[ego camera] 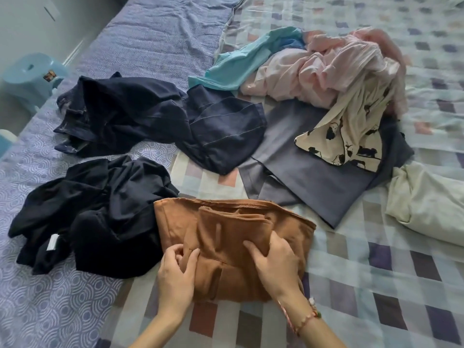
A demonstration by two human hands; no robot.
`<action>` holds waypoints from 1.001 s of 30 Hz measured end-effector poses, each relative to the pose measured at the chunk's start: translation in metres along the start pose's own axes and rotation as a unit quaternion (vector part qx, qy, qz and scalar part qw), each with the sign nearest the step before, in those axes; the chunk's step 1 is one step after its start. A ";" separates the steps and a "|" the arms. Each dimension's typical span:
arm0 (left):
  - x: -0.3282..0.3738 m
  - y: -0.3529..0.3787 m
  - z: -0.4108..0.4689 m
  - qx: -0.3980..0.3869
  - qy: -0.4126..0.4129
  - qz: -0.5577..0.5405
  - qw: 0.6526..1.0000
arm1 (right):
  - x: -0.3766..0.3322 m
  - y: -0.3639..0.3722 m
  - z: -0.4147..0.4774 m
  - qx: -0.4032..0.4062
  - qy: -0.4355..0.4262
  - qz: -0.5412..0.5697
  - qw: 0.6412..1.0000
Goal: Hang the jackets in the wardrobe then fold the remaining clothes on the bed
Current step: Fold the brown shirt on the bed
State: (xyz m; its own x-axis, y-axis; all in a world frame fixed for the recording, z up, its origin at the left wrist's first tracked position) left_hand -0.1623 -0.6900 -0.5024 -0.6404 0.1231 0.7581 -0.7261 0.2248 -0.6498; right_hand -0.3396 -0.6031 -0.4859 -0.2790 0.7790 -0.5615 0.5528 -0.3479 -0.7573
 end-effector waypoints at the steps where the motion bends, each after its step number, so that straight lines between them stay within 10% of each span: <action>1: 0.001 0.000 0.006 0.015 0.030 0.005 0.999 | -0.007 -0.004 0.003 0.021 -0.063 0.024 0.998; 6: 0.000 0.021 0.035 0.075 0.023 0.108 0.991 | -0.003 0.019 0.056 0.150 -0.087 -0.101 0.980; 12: 0.005 0.028 0.017 0.158 -0.211 0.066 0.962 | 0.028 0.021 0.046 0.144 0.083 -0.043 0.985; 15: -0.004 0.019 0.016 0.105 -0.325 -0.031 0.939 | 0.050 0.005 0.021 -0.001 0.359 0.148 0.921; 17: -0.004 0.014 0.020 0.065 -0.351 -0.116 0.927 | 0.049 0.001 0.015 -0.133 0.374 0.234 0.888; 23: 0.052 -0.001 0.012 -0.006 -0.318 -0.230 0.920 | 0.044 -0.036 0.035 -0.268 0.252 0.299 0.880; 30: 0.192 0.066 0.012 -0.105 -0.084 -0.210 0.969 | 0.111 -0.177 0.073 -0.171 0.218 0.354 0.893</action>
State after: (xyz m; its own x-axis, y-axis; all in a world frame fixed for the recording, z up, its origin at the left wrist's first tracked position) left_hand -0.3357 -0.6628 -0.4007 -0.3445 -0.1756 0.9222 -0.8756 0.4145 -0.2481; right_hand -0.5256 -0.4937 -0.4387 0.5279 0.5818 -0.6187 0.6977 -0.7125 -0.0748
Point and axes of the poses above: each hand's wrist, its own z-axis towards the middle knuckle, its own y-axis out of the palm, x = y × z, the point moved 2 cm from there along z, towards the middle knuckle, and after that the axes turned 13 degrees about y, right-handed, at the moved point
